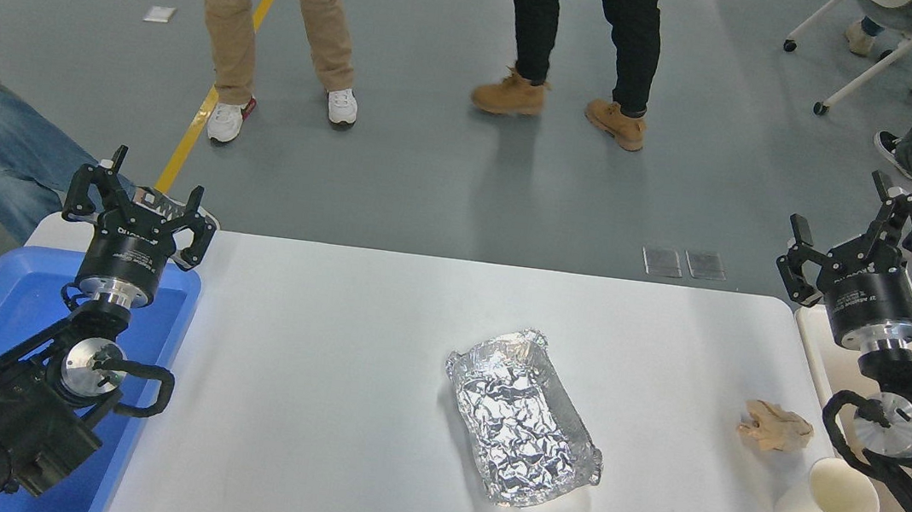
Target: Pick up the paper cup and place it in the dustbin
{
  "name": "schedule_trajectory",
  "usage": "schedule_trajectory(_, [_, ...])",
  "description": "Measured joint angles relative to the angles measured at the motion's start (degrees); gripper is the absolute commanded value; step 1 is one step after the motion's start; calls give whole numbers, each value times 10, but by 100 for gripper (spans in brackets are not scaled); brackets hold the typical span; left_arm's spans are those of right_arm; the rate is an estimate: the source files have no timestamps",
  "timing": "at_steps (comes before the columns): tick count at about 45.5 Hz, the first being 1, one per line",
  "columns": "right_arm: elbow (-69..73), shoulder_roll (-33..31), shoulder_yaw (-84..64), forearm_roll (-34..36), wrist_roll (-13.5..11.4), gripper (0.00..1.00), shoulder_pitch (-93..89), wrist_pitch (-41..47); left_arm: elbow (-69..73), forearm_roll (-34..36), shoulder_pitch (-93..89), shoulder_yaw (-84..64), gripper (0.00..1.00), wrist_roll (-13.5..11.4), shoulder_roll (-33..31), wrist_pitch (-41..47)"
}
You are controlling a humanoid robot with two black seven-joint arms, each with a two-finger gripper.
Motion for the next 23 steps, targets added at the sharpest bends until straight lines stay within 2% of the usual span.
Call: schedule_trajectory(23, [0,-3,7,1,0,100,1,0,0,0,0,0,99,0,0,0])
